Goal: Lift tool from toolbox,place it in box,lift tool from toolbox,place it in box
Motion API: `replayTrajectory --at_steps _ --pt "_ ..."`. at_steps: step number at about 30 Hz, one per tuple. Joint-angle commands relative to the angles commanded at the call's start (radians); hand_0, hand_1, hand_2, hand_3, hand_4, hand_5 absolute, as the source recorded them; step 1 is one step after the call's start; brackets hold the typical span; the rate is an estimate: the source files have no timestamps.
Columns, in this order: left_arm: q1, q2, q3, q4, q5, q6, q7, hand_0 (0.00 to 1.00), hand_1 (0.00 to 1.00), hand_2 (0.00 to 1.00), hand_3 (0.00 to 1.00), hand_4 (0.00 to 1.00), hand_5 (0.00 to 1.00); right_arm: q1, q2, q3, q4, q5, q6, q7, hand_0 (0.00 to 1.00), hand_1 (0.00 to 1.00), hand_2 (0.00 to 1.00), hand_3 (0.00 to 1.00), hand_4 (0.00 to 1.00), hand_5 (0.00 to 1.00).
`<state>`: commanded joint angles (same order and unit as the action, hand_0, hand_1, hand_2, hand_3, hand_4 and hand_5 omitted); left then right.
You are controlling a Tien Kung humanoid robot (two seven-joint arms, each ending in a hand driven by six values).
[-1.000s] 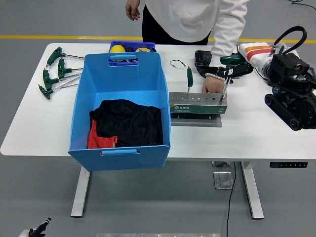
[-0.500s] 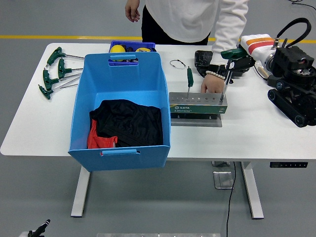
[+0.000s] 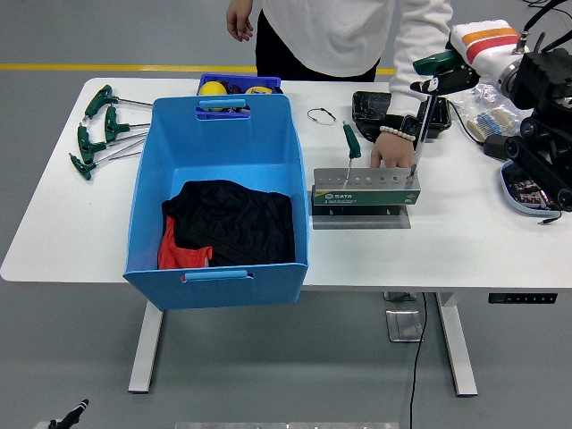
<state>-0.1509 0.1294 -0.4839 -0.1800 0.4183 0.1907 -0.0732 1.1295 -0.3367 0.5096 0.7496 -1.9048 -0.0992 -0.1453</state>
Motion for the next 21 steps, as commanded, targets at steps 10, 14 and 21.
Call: replayTrajectory --at_steps 10,14,21 --pt "0.010 -0.001 -0.047 0.000 0.048 0.003 0.010 0.733 0.780 0.784 0.768 0.778 0.753 0.011 -0.036 0.047 0.092 -0.024 0.005 -0.006 0.002 0.002 0.002 0.017 0.909 0.713" --pt "0.011 -0.001 -0.056 0.000 0.058 0.003 0.013 0.734 0.780 0.786 0.768 0.778 0.758 0.011 -0.042 0.092 0.155 -0.043 0.006 -0.012 0.002 0.002 0.002 0.017 0.906 0.711" --pt "0.010 0.000 -0.047 0.000 0.051 0.003 0.011 0.735 0.781 0.787 0.770 0.775 0.760 0.029 -0.040 0.163 0.287 -0.072 0.010 -0.028 0.002 0.002 0.002 0.018 0.905 0.711"
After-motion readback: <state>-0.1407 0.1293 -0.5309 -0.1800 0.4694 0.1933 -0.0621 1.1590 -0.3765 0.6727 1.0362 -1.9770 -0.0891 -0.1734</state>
